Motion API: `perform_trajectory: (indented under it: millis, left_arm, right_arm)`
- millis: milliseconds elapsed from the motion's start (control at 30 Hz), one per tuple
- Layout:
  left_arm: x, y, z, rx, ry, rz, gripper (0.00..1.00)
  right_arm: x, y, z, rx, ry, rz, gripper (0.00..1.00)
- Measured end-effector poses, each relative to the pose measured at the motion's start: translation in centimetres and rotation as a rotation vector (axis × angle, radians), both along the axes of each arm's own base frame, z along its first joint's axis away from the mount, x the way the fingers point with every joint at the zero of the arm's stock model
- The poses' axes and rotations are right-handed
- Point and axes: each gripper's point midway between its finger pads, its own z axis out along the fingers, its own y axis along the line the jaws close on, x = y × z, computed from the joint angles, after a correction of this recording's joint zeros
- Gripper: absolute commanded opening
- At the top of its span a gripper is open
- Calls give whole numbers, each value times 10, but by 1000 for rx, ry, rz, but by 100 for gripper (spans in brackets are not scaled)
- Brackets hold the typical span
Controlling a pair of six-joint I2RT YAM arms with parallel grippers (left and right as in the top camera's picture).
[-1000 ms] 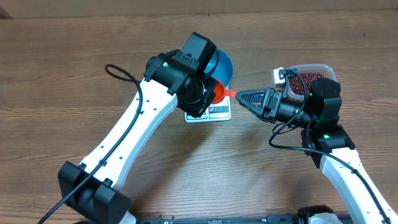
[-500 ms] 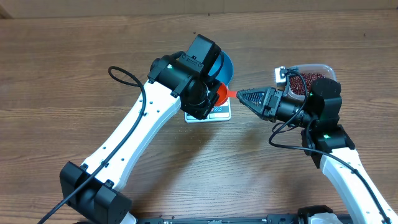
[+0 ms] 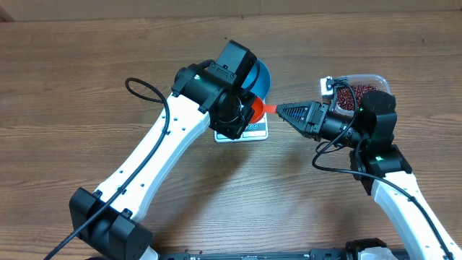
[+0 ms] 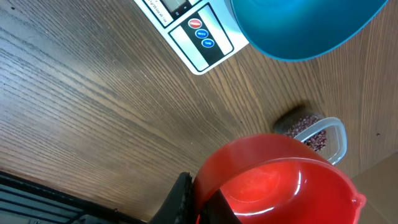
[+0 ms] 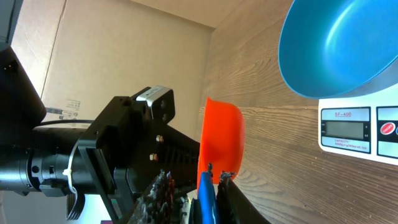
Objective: Scoop item into bowl and weigh 150g on scale
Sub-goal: 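Close the right gripper on the blue handle of the scoop, then release the scoop from the left gripper and pull right gripper back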
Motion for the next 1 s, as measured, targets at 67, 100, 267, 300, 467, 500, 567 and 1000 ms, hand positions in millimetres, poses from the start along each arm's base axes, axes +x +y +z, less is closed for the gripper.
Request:
perform_trajectory:
  millis: [67,100,267,300,467,500,567,1000]
  left_arm:
    - [0,0,0,0,0,0,4]
    - [0,0,0,0,0,0,4]
    - [0,0,0,-1,0,0,4]
    - [0,0,0,-1,0,0,4]
    - [0,0,0,-3,1,0,4]
    - [0,-1,0,-3,2,0,4]
    - [0,-1,0,-4,4,6,4]
    - [-8,4,-3,31,18,-29,100]
  right_arm:
    - [0,0,0,-1,0,-3,23]
    - [1,0,0,-2,-1,-4,20]
    - [2,-1,-1,-6,0,-16,10]
    - [3,-2,-1,-6,0,-17,8]
    - [4,-2,-1,-8,1,-24,4]
    - [4,-2,-1,-9,0,-24,4]
    - [4,-2,-1,-9,0,-24,4]
    - [5,-6,-14,-51,26,-51,4]
